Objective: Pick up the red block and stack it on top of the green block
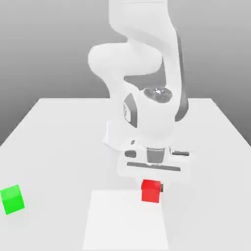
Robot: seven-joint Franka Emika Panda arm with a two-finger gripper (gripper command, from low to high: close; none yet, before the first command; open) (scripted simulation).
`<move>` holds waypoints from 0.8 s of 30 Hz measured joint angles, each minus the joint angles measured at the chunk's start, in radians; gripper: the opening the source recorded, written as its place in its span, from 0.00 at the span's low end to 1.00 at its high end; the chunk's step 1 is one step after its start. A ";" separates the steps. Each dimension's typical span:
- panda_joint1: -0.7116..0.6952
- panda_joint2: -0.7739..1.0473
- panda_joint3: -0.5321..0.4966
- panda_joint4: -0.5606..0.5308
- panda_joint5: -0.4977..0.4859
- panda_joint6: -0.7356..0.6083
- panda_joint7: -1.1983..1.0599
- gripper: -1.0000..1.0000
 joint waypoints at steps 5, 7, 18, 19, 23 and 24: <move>-0.022 -0.129 0.044 -0.019 0.080 -0.110 -0.059 0.00; -0.014 -0.200 0.047 -0.029 0.113 -0.171 -0.082 0.00; -0.340 -0.168 -0.159 0.183 0.167 -0.371 -0.400 0.00; -0.380 -0.155 -0.177 0.210 0.169 -0.385 -0.434 0.00; -0.540 -0.108 -0.248 0.316 0.170 -0.440 -0.566 0.00; -0.575 -0.098 -0.268 0.342 0.169 -0.454 -0.598 0.00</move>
